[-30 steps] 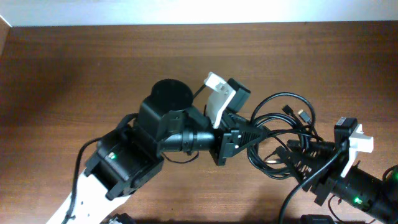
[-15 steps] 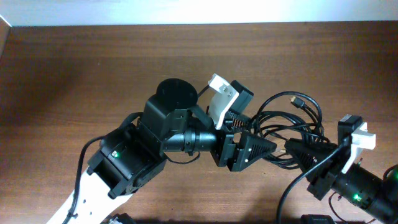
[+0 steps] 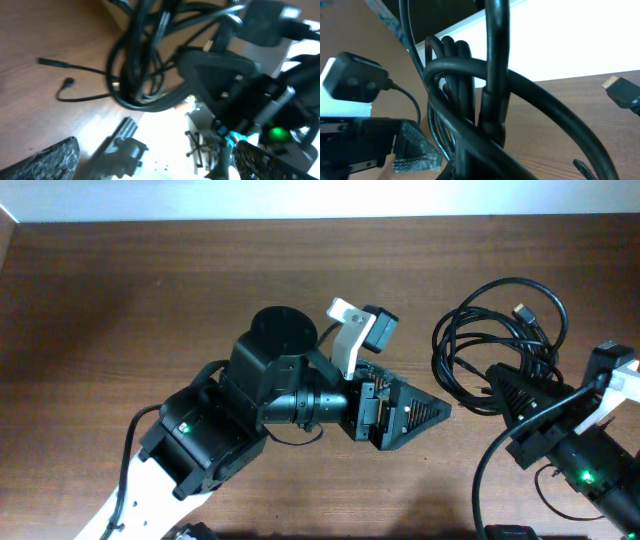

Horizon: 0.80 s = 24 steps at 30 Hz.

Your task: Untangle cables

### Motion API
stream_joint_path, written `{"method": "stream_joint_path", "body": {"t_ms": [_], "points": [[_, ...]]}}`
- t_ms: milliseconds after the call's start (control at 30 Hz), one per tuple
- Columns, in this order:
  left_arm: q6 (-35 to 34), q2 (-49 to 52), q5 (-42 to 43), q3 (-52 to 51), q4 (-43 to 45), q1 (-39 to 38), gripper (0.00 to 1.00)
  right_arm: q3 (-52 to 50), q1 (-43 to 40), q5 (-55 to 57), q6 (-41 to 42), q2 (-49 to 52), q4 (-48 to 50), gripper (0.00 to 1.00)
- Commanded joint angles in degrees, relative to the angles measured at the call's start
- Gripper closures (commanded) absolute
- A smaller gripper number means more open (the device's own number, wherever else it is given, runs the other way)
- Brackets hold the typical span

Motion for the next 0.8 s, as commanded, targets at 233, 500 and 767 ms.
{"method": "stream_joint_path", "body": {"t_ms": [233, 500, 767], "points": [[-1.53, -0.17, -2.49, 1.16, 3.19, -0.22, 0.01, 0.50, -0.07, -4.55, 2.97, -0.20, 2.78, 0.96], [-1.07, -0.17, -8.48, 1.16, 3.17, -0.22, 0.25, 0.50, -0.07, -8.02, 4.98, -0.20, 2.99, 0.96], [-1.05, -0.74, -9.73, 1.16, 8.83, -0.22, 0.30, 0.46, -0.07, -8.02, 2.82, -0.20, -0.07, 0.96]]}}
